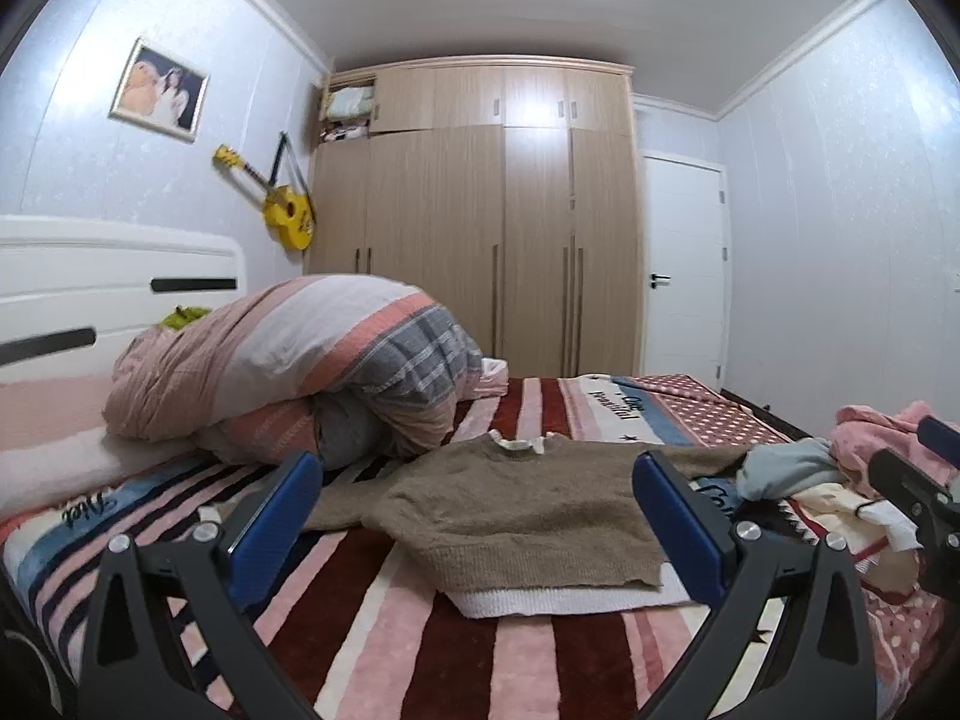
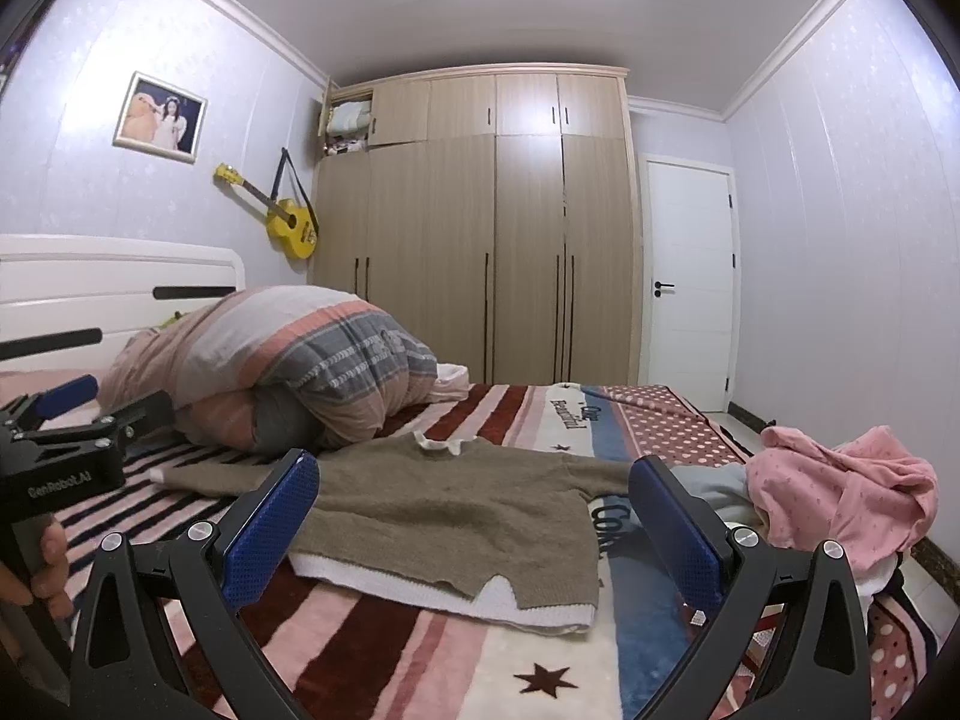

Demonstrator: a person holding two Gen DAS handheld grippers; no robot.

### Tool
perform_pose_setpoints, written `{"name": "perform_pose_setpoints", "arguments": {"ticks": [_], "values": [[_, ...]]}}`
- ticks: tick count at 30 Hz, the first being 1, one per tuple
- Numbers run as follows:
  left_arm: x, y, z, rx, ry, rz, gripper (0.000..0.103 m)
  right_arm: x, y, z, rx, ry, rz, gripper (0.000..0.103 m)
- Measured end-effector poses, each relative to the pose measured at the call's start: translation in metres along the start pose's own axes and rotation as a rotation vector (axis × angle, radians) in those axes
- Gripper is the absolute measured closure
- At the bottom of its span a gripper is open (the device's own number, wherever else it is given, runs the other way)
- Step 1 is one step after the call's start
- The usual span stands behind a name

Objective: Fold small clothes

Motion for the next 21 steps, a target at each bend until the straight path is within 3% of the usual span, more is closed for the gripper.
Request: {"name": "perform_pose_setpoints", "arguments": {"ticks": [8, 13, 17, 21], "values": [[-0.065, -0.009, -0.008, 0.003, 0.041, -0.072, 0.001, -0.037, -0.020, 0.010, -0.041, 0.029, 0.049, 0.001], [-0.106, -0.015, -0.040, 0.125, 0.099, -0.252, 0.001, -0.082, -0.034, -0.005, -0.001, 0.035, -0.097, 0.001], [-0.143, -0.006, -0.094, 0.205, 0.005, -0.426, 0.001, -0.104, -0.043, -0.013, 0.015, 0.038, -0.182, 0.001], [-0.179, 0.022, -0.174, 0.364, -0.095, -0.574, 0.001, -0.125, -0.049, -0.019, -0.021, -0.010, -0.247, 0.001]]}}
Point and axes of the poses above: each gripper's, at about its wrist camera, not at the fingertips, and x roughly against the way its jaws point, z to its right, y to its underside, the point moved 8 cm from there along -x, roughly the way its jaws point, and after that the axes turned 13 degrees about -z, right-handed, at the moved point
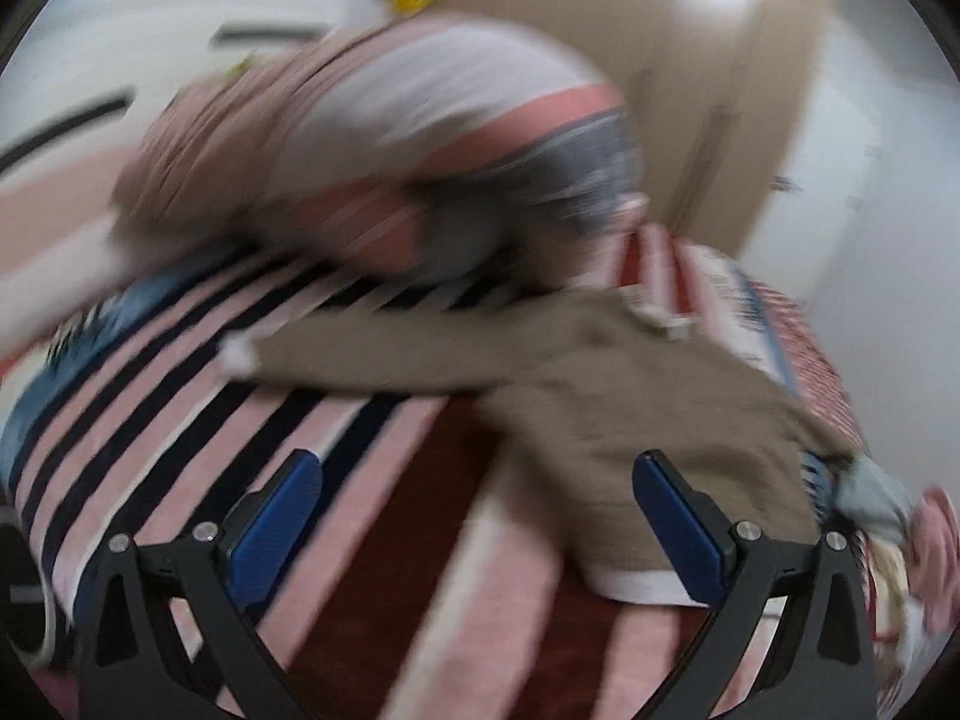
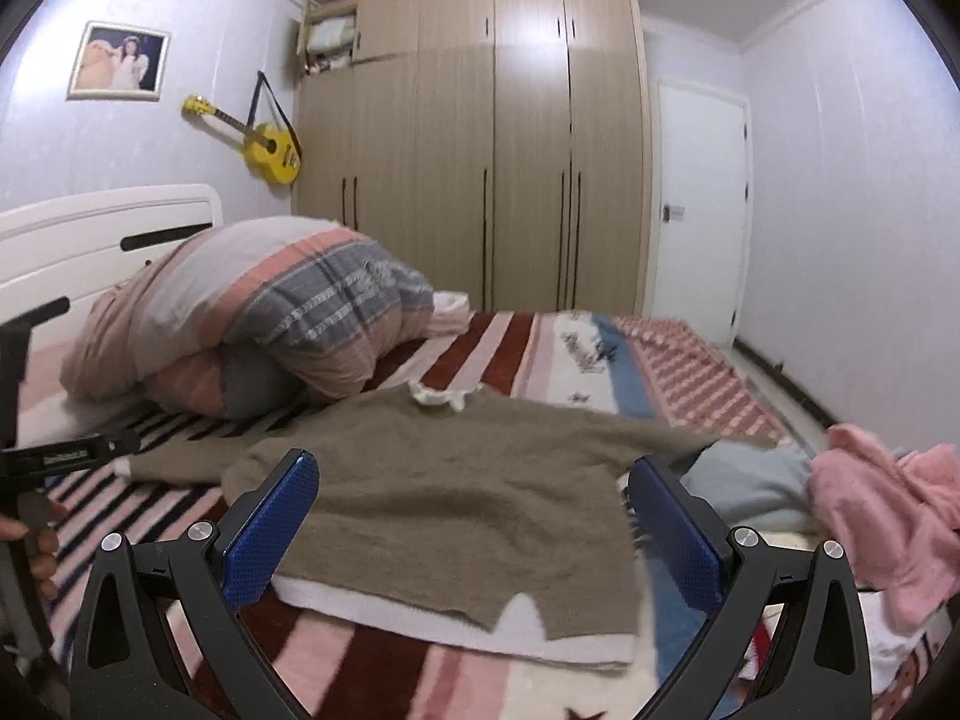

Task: Fold small clothes
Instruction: 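Grasp the sweater's sleeve cuff with the left gripper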

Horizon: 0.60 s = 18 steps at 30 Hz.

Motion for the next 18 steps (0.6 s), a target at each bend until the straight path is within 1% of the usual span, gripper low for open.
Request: {"name": "perform_pose_setpoints", "arguments": {"ticks": [3, 6, 9, 11, 12, 13, 14, 16, 18], "values": [[-0.038, -0.011, -0.068, 0.139, -0.013, -0.095, 0.001, -0.024, 0.000, -0.005, -0.011, -0.035, -0.070, 0.001], [-0.071, -0.020, -0.123, 0.264, -0.024, -0.156, 0.001, -0.051, 0.008, -0.007, -0.029, -0.034, -0.145, 0.001], [-0.100, -0.034, -0.166, 0.349, -0.034, -0.196, 0.001, -0.075, 0.017, -0.009, -0.065, -0.012, -0.211, 0.001], [-0.121, -0.043, -0.193, 0.387, -0.054, -0.213, 0.004, -0.087, 0.022, -0.015, -0.078, -0.002, -0.250, 0.001], [-0.130, -0.048, -0.202, 0.401, -0.053, -0.223, 0.008, -0.094, 0.024, -0.020, -0.079, 0.001, -0.270, 0.001], [-0.142, -0.053, -0.210, 0.417, -0.036, -0.234, 0.013, -0.100, 0.026, -0.027, -0.072, 0.006, -0.287, 0.001], [-0.151, -0.057, -0.216, 0.430, -0.009, -0.246, 0.014, -0.103, 0.026, -0.032, -0.063, 0.010, -0.297, 0.001], [-0.163, -0.061, -0.221, 0.452, 0.042, -0.265, 0.022, -0.114, 0.028, -0.049, -0.025, 0.023, -0.325, 0.001], [-0.175, -0.067, -0.221, 0.461, 0.091, -0.270, 0.025, -0.121, 0.027, -0.062, 0.008, 0.024, -0.341, 0.002]]}}
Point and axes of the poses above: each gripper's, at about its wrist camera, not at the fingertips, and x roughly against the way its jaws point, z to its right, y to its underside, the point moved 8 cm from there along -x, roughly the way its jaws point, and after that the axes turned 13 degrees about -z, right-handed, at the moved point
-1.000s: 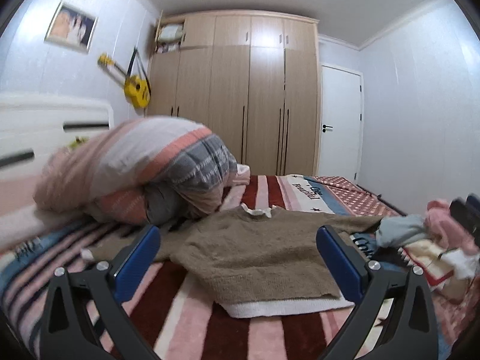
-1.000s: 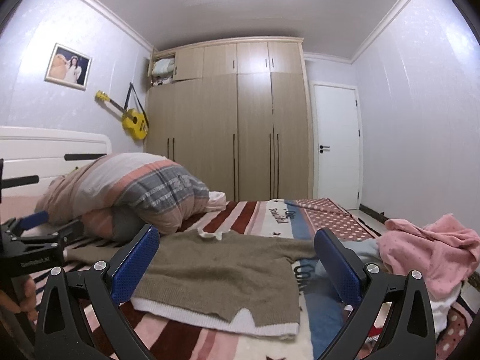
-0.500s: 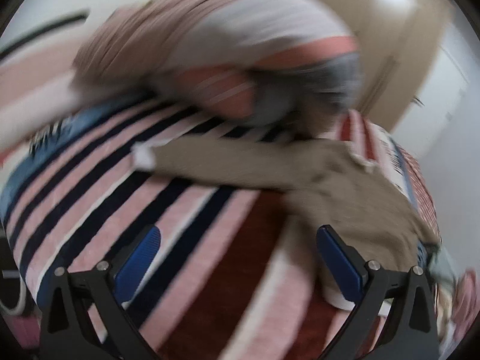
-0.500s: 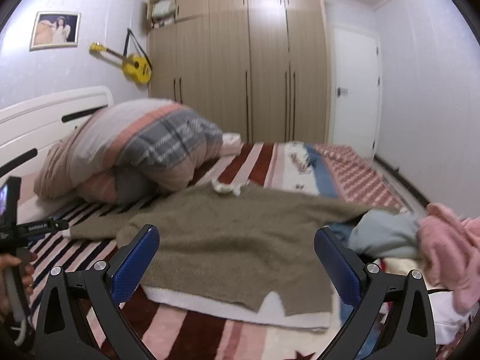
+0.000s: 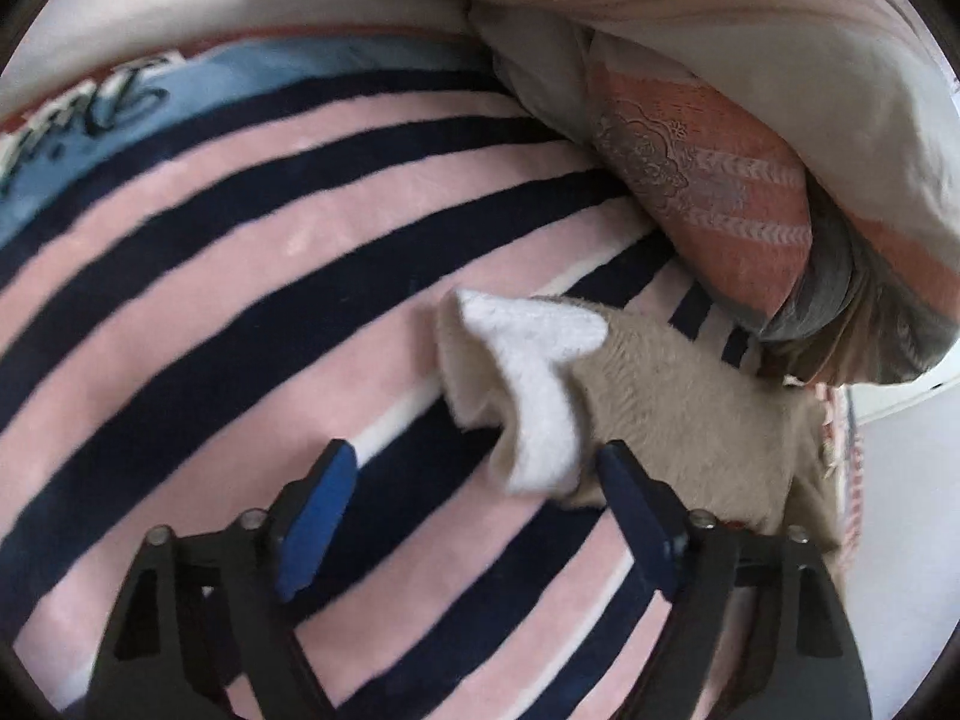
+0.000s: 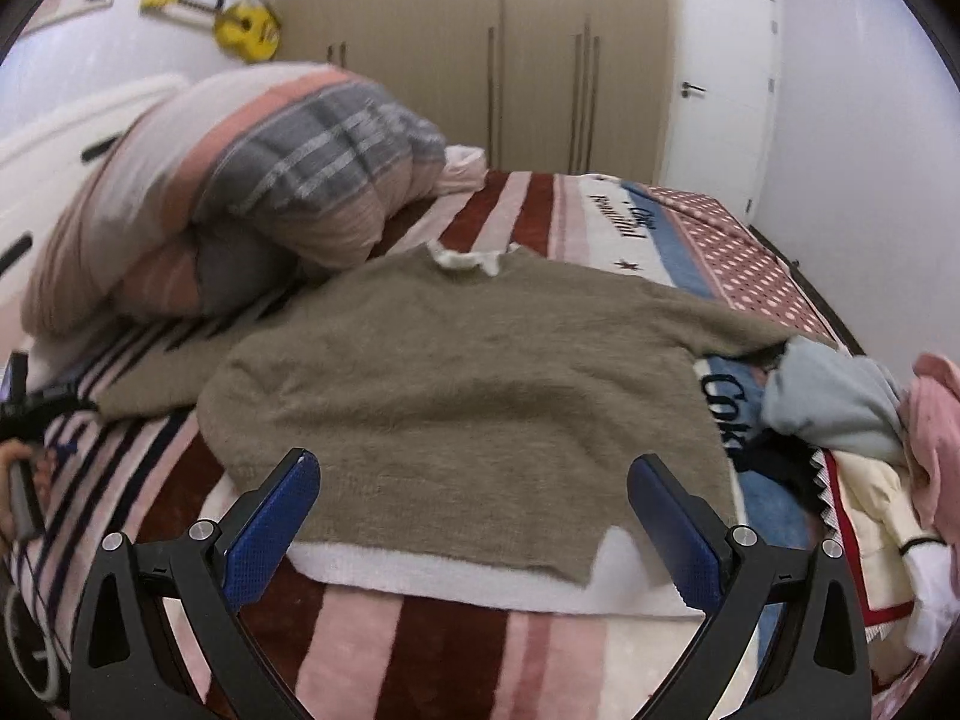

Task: Fold small clothes
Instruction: 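Grasp the sweater's sleeve cuff with the left gripper, then lay the held sleeve across the sweater body while the right gripper grasps the other cuff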

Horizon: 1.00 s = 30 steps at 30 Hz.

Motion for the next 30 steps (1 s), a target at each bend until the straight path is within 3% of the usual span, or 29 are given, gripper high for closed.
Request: {"name": "perform_pose_setpoints", "arguments": {"ticks": [2, 5, 9, 14, 18, 25, 30], "values": [[-0.010, -0.007, 0.002, -0.005, 0.022, -0.023, 0.029, -0.006, -0.005, -0.013, 0.038, 0.014, -0.006, 0.002], [-0.022, -0.014, 0.010, -0.013, 0.048, -0.062, 0.051, -0.010, -0.010, -0.025, 0.067, 0.027, -0.020, 0.002], [-0.024, -0.017, 0.019, -0.038, 0.037, -0.095, 0.084, -0.016, -0.010, -0.023, 0.007, -0.002, -0.047, 0.002], [0.003, -0.018, 0.047, -0.127, 0.024, -0.059, 0.088, -0.018, -0.001, -0.006, -0.117, -0.018, -0.072, 0.002], [0.045, -0.011, 0.097, -0.221, 0.019, -0.001, 0.089, -0.007, 0.002, 0.012, -0.158, -0.023, -0.076, 0.002], [0.120, 0.025, 0.241, -0.472, -0.017, 0.148, 0.090, 0.005, -0.029, 0.064, -0.161, -0.082, -0.043, 0.002], [0.144, 0.067, 0.354, -0.641, 0.003, 0.240, 0.090, -0.006, -0.052, 0.097, -0.104, -0.127, -0.040, 0.002]]}}
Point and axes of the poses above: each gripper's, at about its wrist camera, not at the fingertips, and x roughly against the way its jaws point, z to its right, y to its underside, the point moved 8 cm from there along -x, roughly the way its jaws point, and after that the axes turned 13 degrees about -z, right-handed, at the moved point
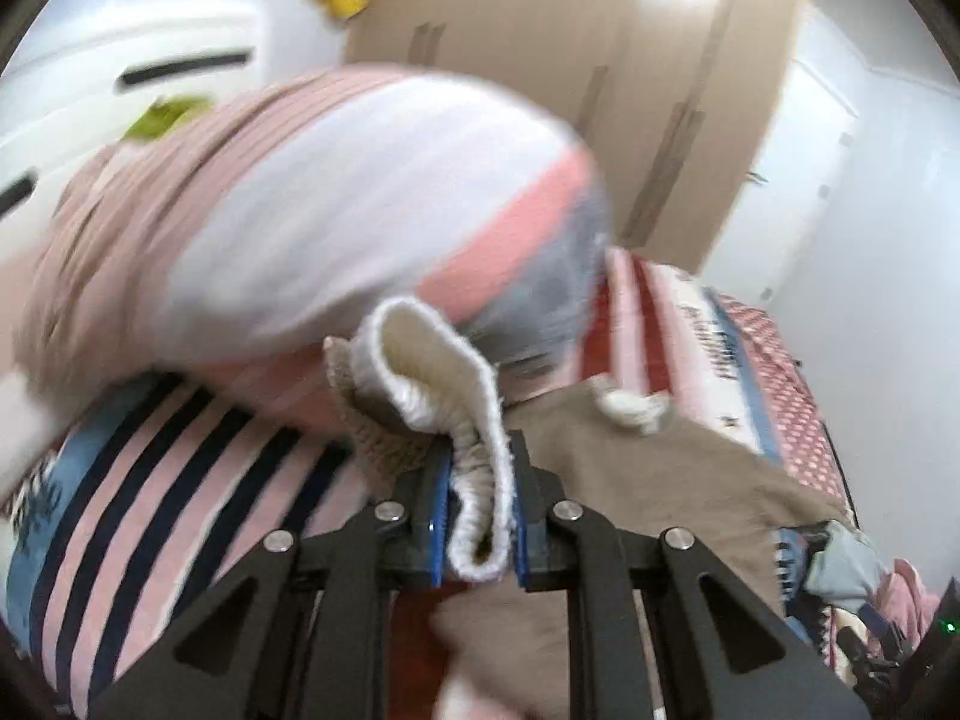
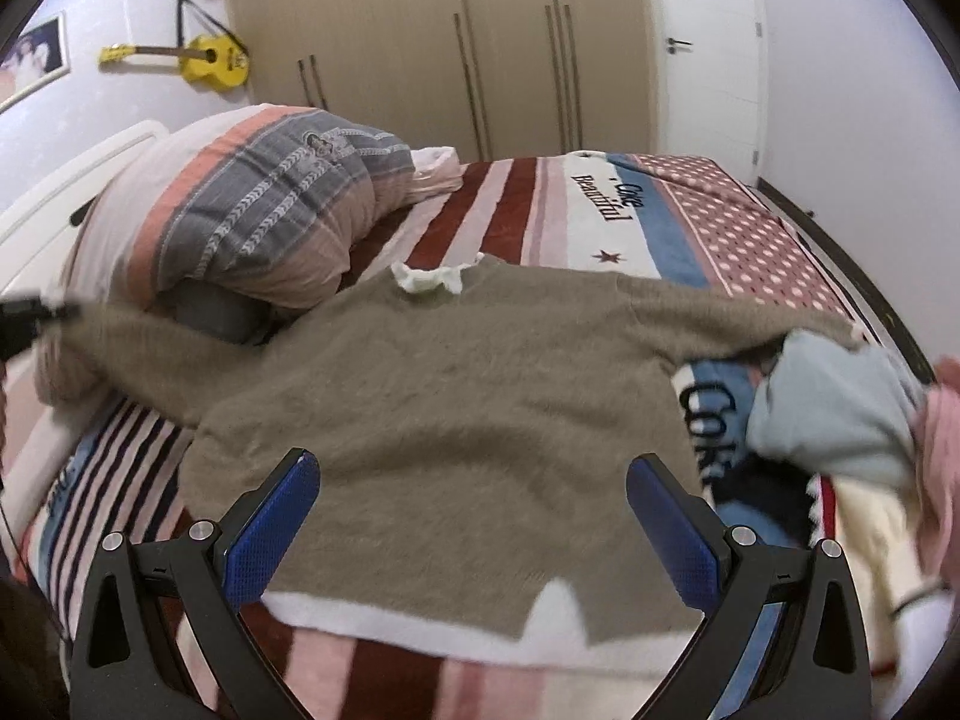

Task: Fold small clothes
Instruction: 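Lay the held sleeve across the sweater body while the right gripper grasps the other cuff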

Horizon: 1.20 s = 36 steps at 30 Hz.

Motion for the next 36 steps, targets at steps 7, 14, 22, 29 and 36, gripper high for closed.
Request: {"name": "perform_pose_setpoints", "arguments": {"ticks": [7, 14, 22, 29, 36], "values": [[-0.037, -0.010, 0.175, -0.177, 0.169, -0.056, 0.091, 0.015, -0.034, 0.063, -0.006, -0.039, 0.017, 0.002], [-0.132, 0.055, 0.298, -0.317, 0.248, -0.255, 0.092, 0.007, -0.051, 0.132, -0.048, -0.005, 0.006, 0.002], [-0.227, 0.151, 0.332, -0.391, 0.187, -0.504, 0.091, -0.019, -0.041, 0.178, -0.068, 0.029, -0.052, 0.002], [-0.236, 0.176, 0.336, -0.435, 0.173, -0.581, 0.064, -0.027, -0.046, 0.203, -0.089, 0.050, -0.077, 0.002], [-0.193, 0.128, 0.319, -0.387, 0.173, -0.517, 0.037, -0.014, -0.094, 0.247, -0.131, 0.087, -0.041, 0.002]]}}
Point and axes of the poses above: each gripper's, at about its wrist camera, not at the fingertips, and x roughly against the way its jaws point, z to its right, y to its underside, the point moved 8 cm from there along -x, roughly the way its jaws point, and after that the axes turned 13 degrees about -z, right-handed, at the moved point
